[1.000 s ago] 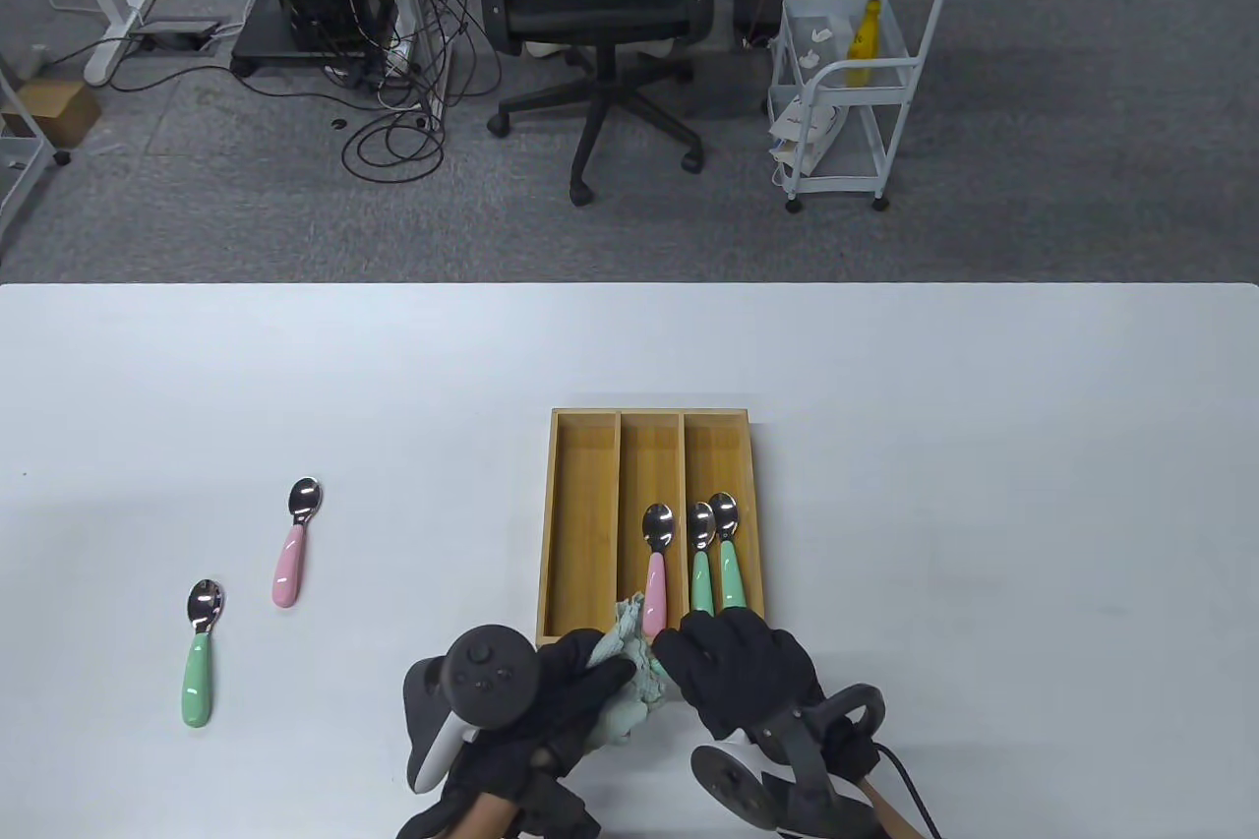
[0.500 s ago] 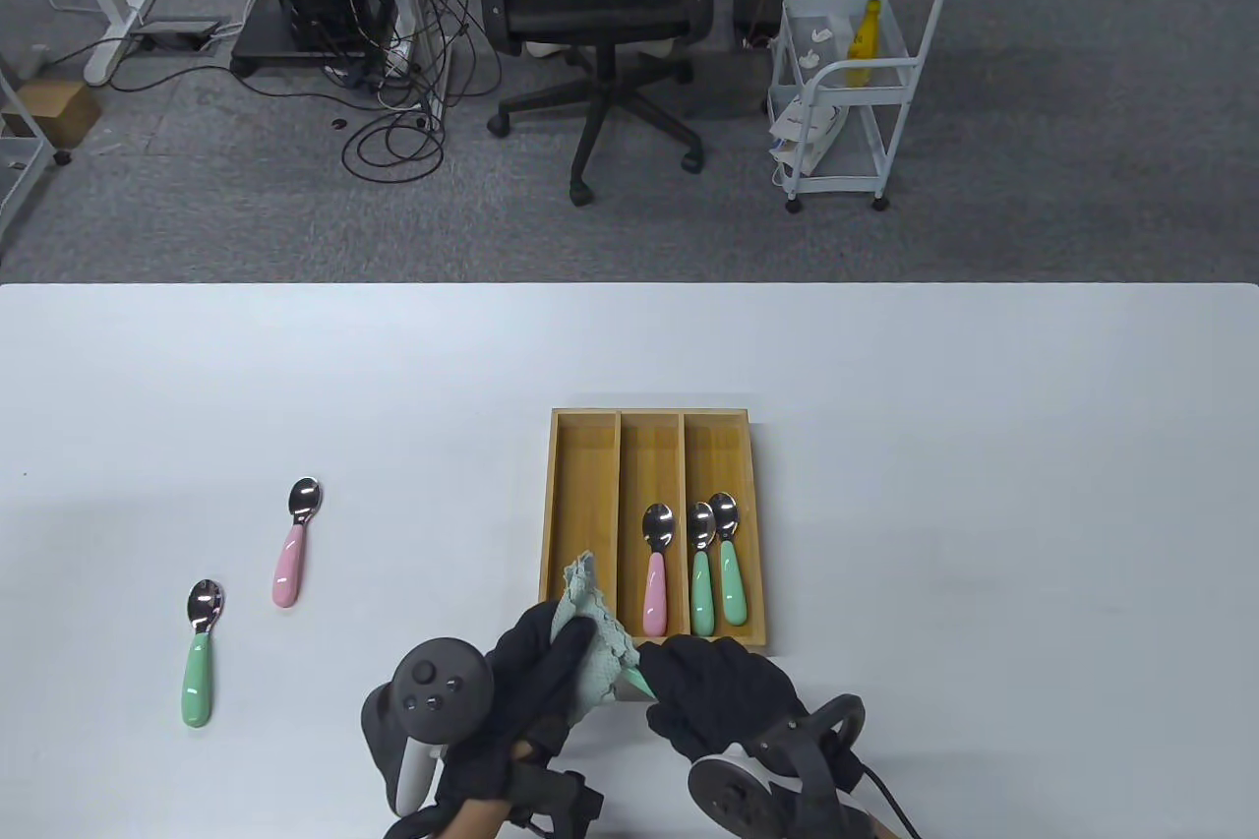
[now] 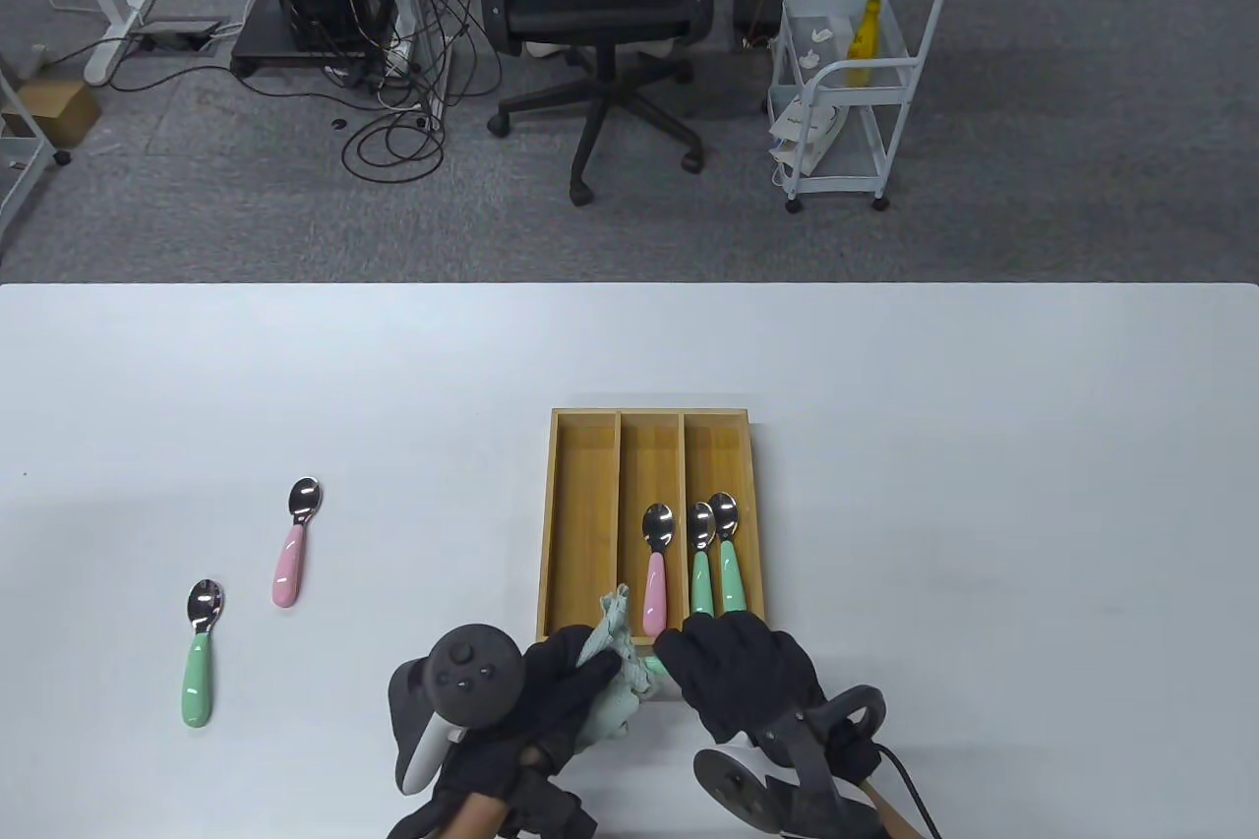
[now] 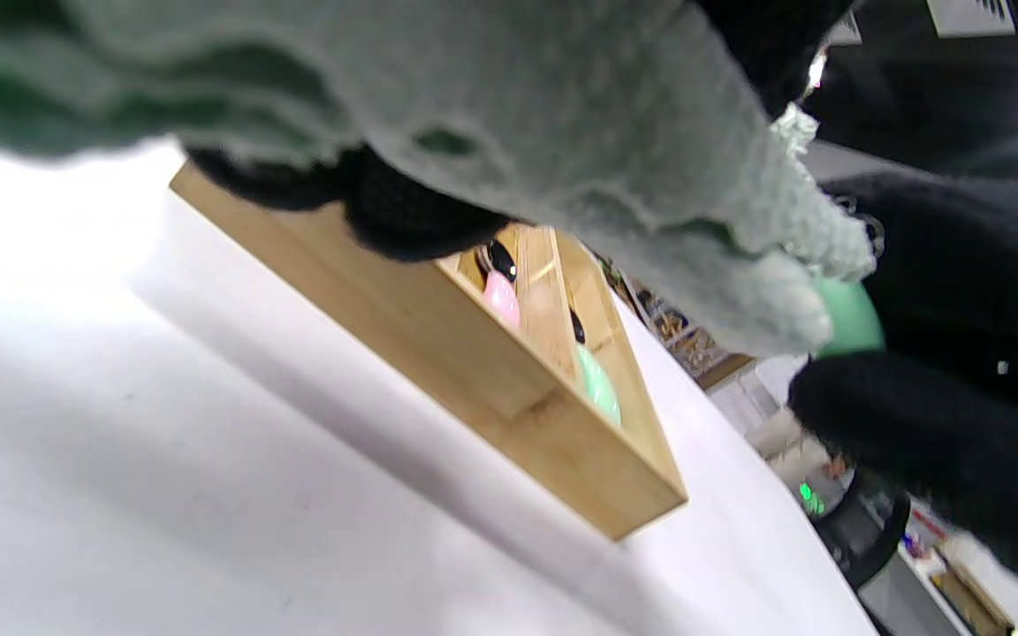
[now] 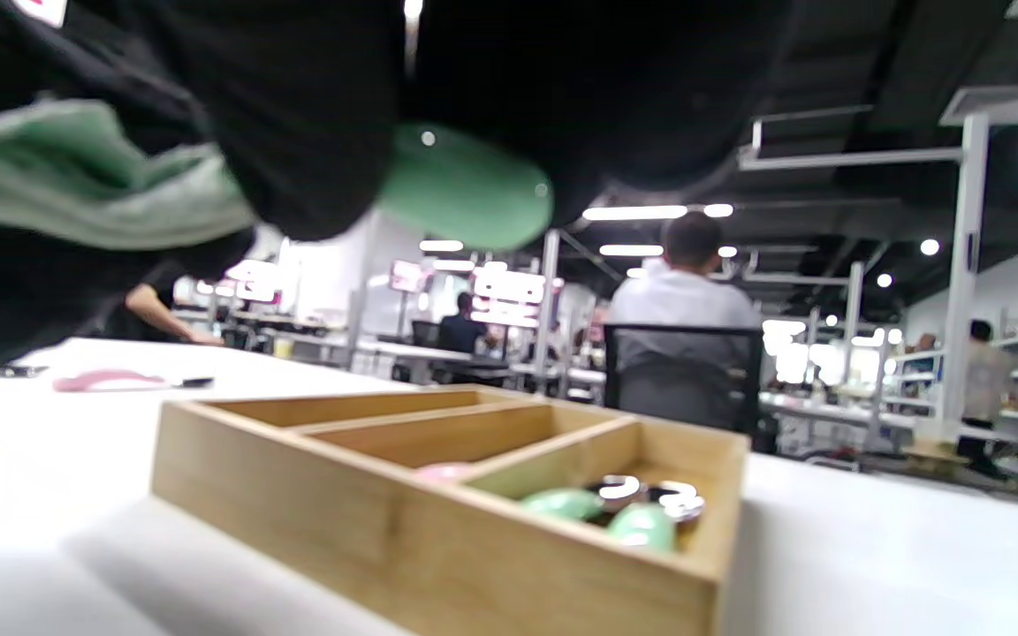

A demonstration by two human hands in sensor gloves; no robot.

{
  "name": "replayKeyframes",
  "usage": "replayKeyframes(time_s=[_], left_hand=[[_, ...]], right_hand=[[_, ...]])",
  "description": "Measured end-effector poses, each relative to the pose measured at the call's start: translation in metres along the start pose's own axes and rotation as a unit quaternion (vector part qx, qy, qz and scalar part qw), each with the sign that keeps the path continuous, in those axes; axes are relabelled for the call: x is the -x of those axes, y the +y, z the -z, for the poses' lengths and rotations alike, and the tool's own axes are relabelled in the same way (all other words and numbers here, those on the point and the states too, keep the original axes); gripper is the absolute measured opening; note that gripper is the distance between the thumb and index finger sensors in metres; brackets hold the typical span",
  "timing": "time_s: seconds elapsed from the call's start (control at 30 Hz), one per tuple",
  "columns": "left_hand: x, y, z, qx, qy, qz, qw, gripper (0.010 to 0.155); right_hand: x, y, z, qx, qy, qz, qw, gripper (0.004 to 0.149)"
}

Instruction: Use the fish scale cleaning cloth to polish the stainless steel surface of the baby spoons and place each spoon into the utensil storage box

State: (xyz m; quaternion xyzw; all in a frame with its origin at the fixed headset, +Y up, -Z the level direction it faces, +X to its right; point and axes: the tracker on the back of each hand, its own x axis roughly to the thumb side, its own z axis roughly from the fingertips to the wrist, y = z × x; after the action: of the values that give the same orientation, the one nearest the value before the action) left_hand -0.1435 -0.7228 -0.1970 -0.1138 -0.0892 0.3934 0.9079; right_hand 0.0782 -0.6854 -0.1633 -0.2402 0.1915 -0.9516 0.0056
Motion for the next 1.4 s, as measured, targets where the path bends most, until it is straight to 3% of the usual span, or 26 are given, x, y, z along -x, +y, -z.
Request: replayKeyframes(time_s=[0.47, 0.6, 1.0, 1.23, 1.4], left_hand=[[-0.008, -0.018, 0.007, 0.098, -0.005, 0.076, 0.992, 0.049], [-0.009, -0.011, 0.004, 0.045, -0.004, 0.083, 0.996, 0.048], [0.004, 0.008, -0.005, -0.079, 0.0, -0.056, 0.995, 0.049], [0.006, 0.01, -0.007, -0.099, 0.004, -0.068, 0.993, 0.049], [0.006, 0.012, -0.007, -0.112, -0.002, -0.03, 0.993, 0.048]], right_hand=[[-0.003, -0.002, 0.0, 0.005, -0.015, -0.042, 0.999, 0.047], [-0.001, -0.001, 0.002, 0.001, -0.005, -0.028, 1.0, 0.047], [-0.006, -0.002, 0.001, -0.007, 0.003, 0.051, 0.999, 0.052], [-0.01, -0.001, 0.0, -0.009, 0.0, 0.059, 0.998, 0.054], [-0.006, 0.001, 0.0, -0.007, 0.003, 0.039, 0.999, 0.053]])
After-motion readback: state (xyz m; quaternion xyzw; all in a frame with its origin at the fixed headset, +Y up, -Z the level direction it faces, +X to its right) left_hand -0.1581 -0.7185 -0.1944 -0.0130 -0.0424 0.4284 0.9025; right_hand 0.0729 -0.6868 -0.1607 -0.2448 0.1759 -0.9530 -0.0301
